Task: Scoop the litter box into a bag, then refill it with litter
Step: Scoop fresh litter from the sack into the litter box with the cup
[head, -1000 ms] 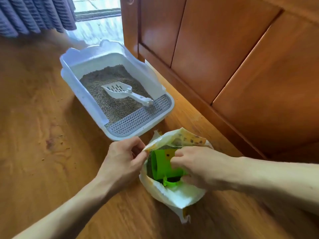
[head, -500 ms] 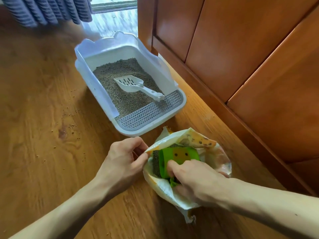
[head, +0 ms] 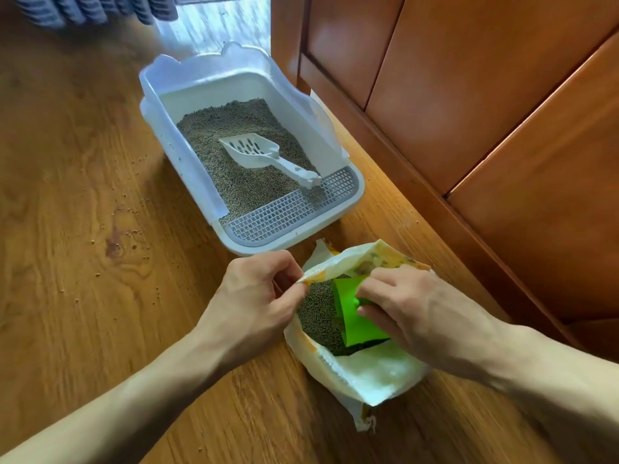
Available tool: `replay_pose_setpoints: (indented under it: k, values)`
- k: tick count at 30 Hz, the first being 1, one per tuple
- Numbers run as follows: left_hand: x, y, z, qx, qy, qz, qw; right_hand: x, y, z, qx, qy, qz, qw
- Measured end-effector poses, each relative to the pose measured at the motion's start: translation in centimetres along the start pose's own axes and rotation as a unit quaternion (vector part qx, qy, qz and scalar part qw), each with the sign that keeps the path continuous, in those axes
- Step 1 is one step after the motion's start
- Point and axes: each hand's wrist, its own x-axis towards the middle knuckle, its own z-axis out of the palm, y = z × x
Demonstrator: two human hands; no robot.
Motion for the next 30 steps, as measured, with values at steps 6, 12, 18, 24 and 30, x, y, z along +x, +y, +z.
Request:
replay_pose_setpoints:
  k: [6, 12, 18, 24, 30]
  values:
    - [-0.2, 0.0, 0.4, -0.014, -0.008, 0.004, 1.000, 0.3, 0.0, 3.3, -0.076, 0.016, -0.064, 0.995]
    - [0.1, 0.4, 1.4, 0.013, -0.001, 0.028, 1.000, 2.8, 0.4, 6.9, 0.026, 0.005, 0.016, 1.000]
    - [0.2, -0.2, 1.0, 0.004, 0.002, 0.013, 1.000, 1.3, 1.8, 5.4, 0.295, 0.061, 0.121, 0.946]
    - [0.5, -1.0, 0.0, -0.026, -0.023, -0.006, 0.999, 1.0, 1.6, 4.2, 0.183, -0.008, 0.104, 0.977]
    - [0.6, -1.0, 0.0, -0.029, -0.031, 0.000, 0.999, 0.0, 2.0, 3.3, 0.113, -0.020, 0.186, 0.976]
